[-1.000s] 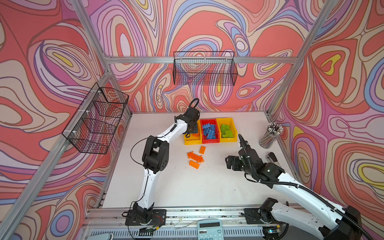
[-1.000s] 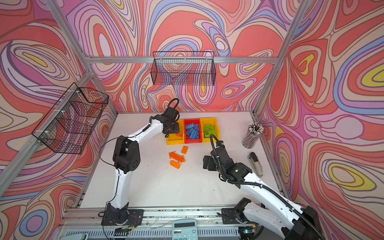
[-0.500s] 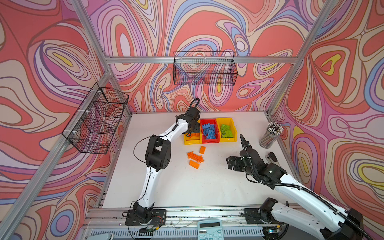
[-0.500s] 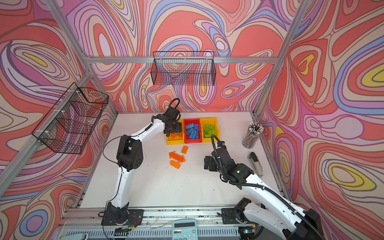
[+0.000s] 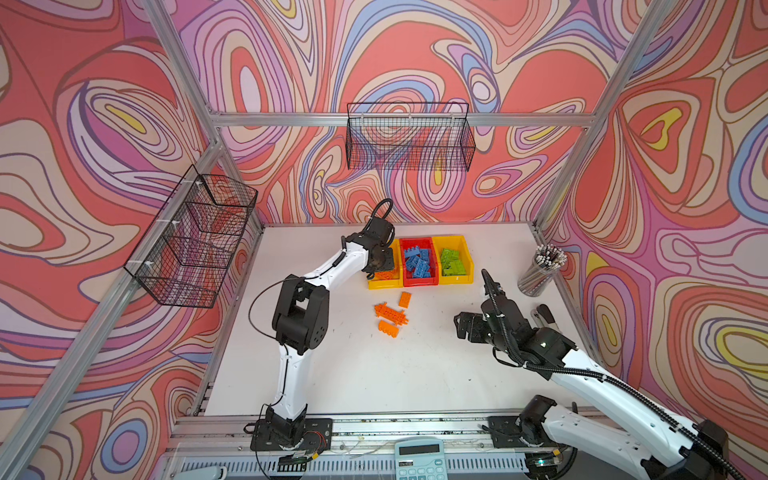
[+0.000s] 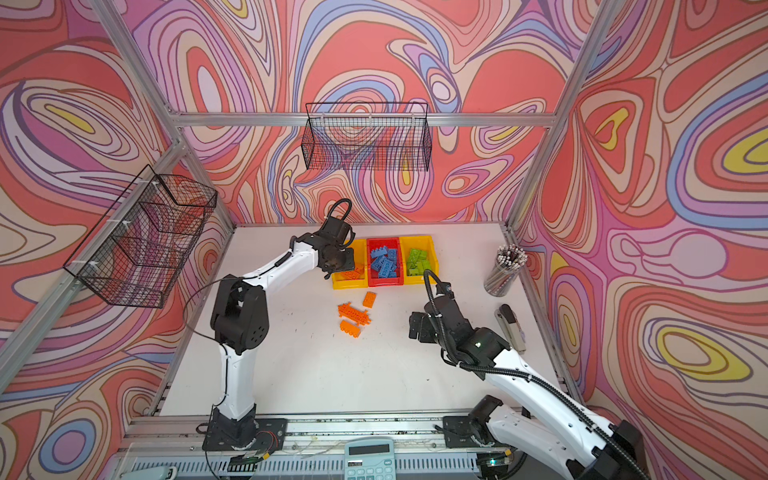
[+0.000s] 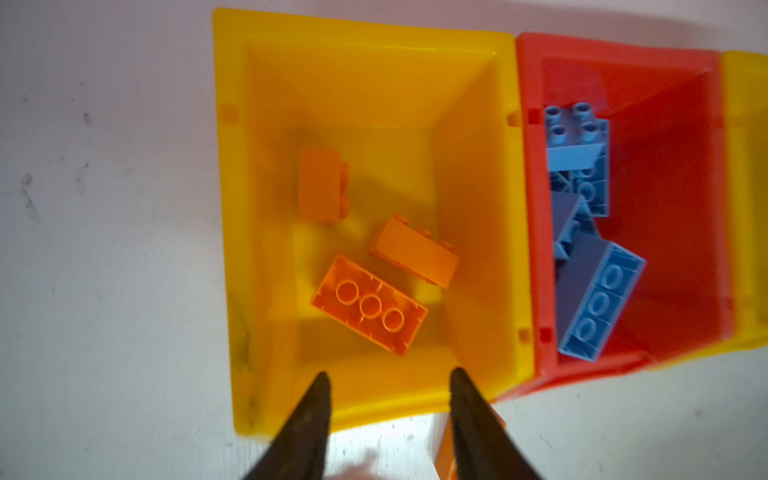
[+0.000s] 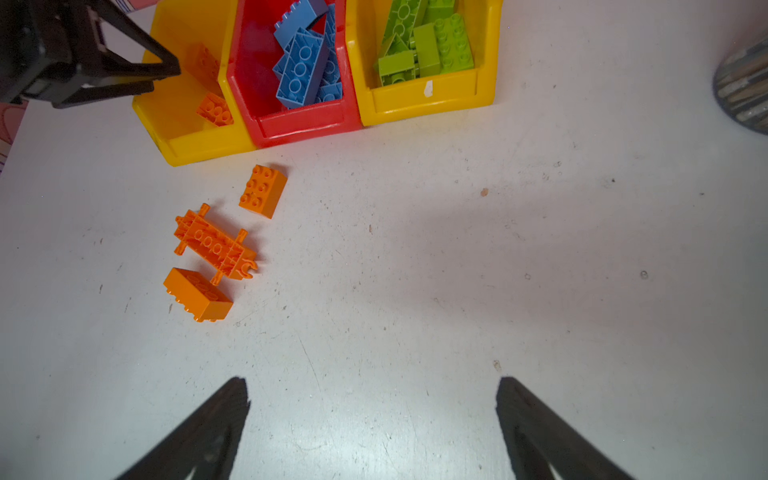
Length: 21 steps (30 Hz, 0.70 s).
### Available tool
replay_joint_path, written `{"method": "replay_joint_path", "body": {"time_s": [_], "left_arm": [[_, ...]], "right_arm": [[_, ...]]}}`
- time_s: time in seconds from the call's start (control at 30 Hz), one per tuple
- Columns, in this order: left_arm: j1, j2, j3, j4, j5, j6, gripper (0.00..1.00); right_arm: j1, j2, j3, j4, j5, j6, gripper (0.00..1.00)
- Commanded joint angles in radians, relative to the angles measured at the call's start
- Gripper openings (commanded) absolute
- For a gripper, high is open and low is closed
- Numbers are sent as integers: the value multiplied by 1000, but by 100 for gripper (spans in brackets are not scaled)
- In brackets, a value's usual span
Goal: Sort the legos into containers by color
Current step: 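Raise the open left gripper away from the yellow bin, then move the left gripper down onto the orange 2x4 brick nearest the robot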
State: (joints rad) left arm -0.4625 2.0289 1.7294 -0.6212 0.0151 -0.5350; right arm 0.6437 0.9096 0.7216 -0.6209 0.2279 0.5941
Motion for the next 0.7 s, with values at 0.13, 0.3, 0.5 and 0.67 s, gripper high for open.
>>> {"method": "replay_joint_path", "body": {"time_s": [0.13, 0.3, 0.5, 0.67], "left_arm": [[7, -261, -209, 79, 116, -26, 0], [7, -369, -325, 86, 128, -23, 0], [7, -426, -400, 101, 147, -39, 0], [3, -435, -400, 91, 178, -43, 2]], "right_arm": [[6, -9, 9, 25, -19, 12, 98], [5, -28, -23, 43, -30, 16, 98], [5, -58, -37, 34, -30, 14, 98], [5, -90, -44, 18, -29, 14, 98]]}}
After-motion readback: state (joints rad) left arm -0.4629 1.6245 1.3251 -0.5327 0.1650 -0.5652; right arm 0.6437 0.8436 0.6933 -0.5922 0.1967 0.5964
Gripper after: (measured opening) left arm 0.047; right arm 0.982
